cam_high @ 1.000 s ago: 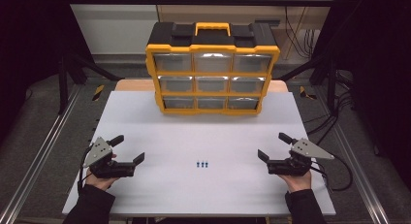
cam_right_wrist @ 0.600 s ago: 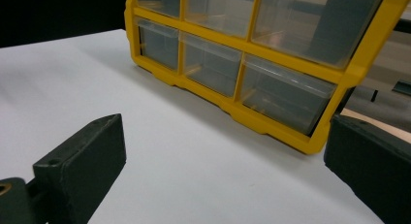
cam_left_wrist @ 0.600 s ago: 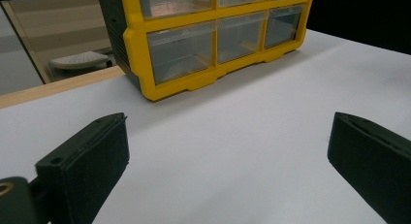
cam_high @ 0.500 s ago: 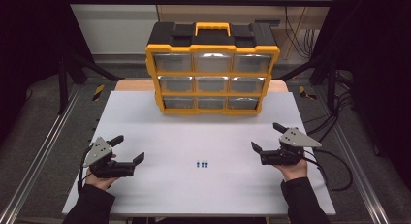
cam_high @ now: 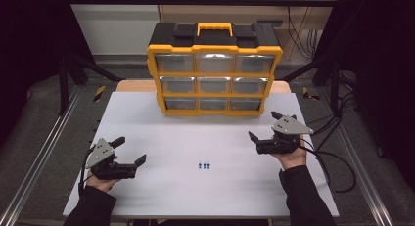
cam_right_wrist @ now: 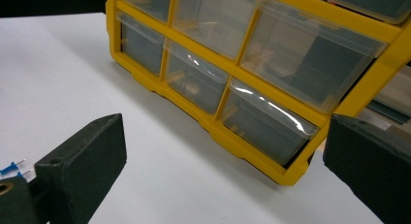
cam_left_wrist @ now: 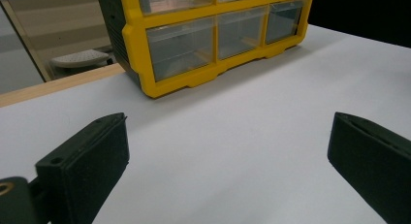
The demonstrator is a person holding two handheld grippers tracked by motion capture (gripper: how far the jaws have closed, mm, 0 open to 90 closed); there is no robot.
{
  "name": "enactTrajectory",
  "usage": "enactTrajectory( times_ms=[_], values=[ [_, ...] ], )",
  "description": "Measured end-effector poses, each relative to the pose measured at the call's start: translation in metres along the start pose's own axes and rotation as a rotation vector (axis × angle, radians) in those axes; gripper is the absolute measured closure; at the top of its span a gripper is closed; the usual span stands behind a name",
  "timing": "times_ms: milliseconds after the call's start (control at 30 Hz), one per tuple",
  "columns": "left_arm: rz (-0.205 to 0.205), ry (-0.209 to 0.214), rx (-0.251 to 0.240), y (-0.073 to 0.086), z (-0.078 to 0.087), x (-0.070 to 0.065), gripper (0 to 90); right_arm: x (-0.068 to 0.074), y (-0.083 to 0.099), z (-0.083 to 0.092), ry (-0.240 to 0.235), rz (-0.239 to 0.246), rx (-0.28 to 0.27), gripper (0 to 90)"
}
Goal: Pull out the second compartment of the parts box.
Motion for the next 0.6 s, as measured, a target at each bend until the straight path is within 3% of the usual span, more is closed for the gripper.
enactTrajectory(
  times_ms=[600],
  values=[
    [-0.008,0.001,0.01,0.001,-0.001,0.0,0.9,0.007,-0.036,-0.02,0.029,0.168,-0.019,2.1]
  ],
)
Point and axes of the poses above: each handheld gripper's, and its own axes: z roughly backward along the jaws, y roughly out of its underside, x roughly to its left, the point moved 2 cm from there along -z, roughly forward along the jaws, and after that the axes turned 10 degrees about y, right-handed, at the moved point
